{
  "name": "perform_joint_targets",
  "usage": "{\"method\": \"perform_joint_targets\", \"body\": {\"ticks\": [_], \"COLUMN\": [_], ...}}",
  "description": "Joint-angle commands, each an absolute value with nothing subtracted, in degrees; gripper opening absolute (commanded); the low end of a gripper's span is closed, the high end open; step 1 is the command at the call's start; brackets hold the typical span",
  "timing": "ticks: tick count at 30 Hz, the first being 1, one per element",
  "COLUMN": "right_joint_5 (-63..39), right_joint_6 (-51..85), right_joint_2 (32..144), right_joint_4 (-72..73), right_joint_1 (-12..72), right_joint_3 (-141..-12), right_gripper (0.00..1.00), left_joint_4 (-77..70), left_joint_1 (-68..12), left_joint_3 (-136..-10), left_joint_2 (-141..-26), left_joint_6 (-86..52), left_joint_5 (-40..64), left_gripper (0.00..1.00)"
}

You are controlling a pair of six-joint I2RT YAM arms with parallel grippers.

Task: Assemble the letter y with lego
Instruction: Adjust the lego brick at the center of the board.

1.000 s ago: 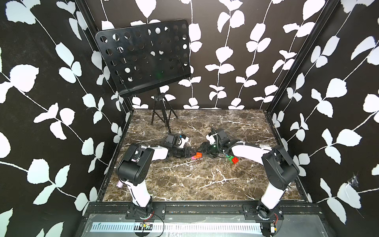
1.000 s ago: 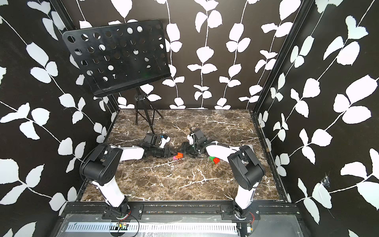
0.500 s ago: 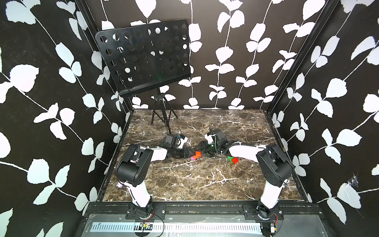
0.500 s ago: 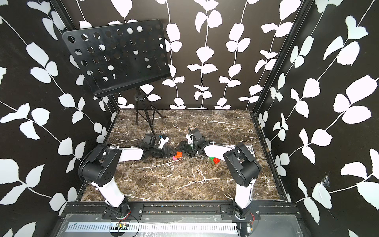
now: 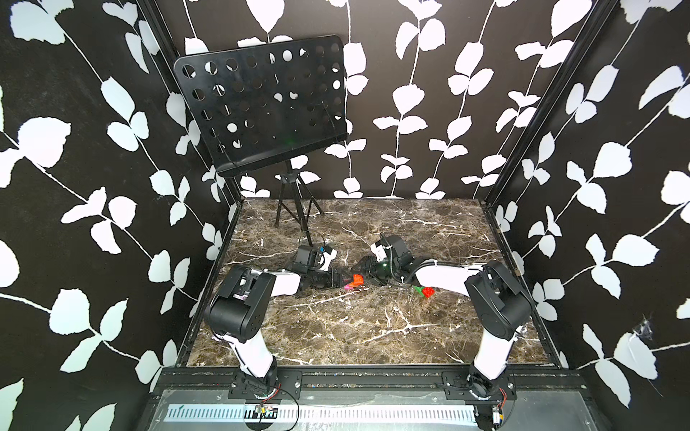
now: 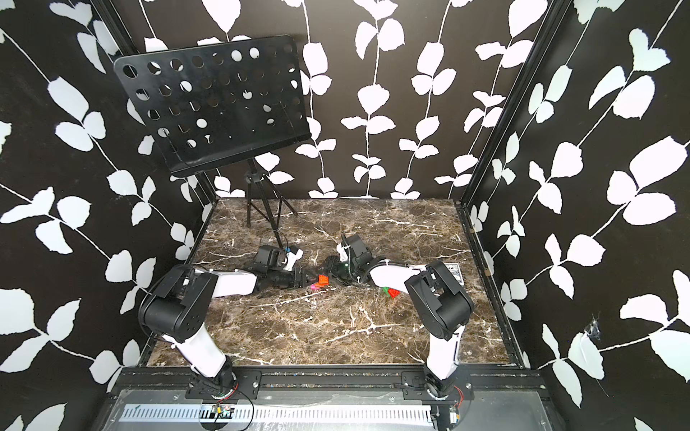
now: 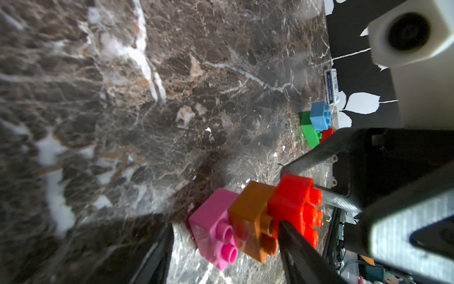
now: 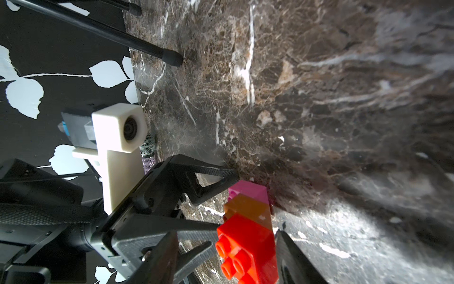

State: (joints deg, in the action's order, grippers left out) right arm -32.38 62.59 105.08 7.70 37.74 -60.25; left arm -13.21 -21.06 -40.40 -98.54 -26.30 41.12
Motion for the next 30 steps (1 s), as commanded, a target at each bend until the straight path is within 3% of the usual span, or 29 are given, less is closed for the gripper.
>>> {"method": "perform_joint_targets", "body": {"ticks": [1, 5, 10, 16, 20, 30], "right_joint_5": [-32.98, -32.96, -33.22, -33.31, -33.33, -33.34], "right_joint_6": [63.46, 63.46, 63.50, 63.85, 63.90, 63.59], "right_joint_2": [105.28, 105.22, 105.71, 106.17, 106.35, 106.51], "right_joint_4": [10.37, 10.39, 10.20, 10.72, 10.82, 10.65], "right_joint_1": [38.32, 38.32, 38.32, 38.45, 38.67, 38.64], "right_joint_3": [-59.67, -59.92, -60.11, -60.35, -60.73, -60.05], "right_gripper": [0.62, 0.62, 0.62, 0.62, 0.62, 0.62], "left_joint_4": [-13.33, -13.64, -11.97, -11.73, -11.94, -10.11], "left_joint_1": [-20.93, -20.40, -20.26, -19.69, -19.60, -19.44], "left_joint_3": [-38.34, -38.06, -38.94, -38.77, -38.23, -38.32], "left_joint_2": [-98.32, -98.76, -98.57, -98.09, -98.32, -98.42], "left_joint_6": [-27.64, -28.28, -27.74, -27.60, -27.62, -26.47], "left_joint_5": [41.50, 41.44, 40.65, 40.34, 40.35, 39.83], "left_gripper": [0.68, 0.63, 0.69, 0.69, 0.53, 0.52]}}
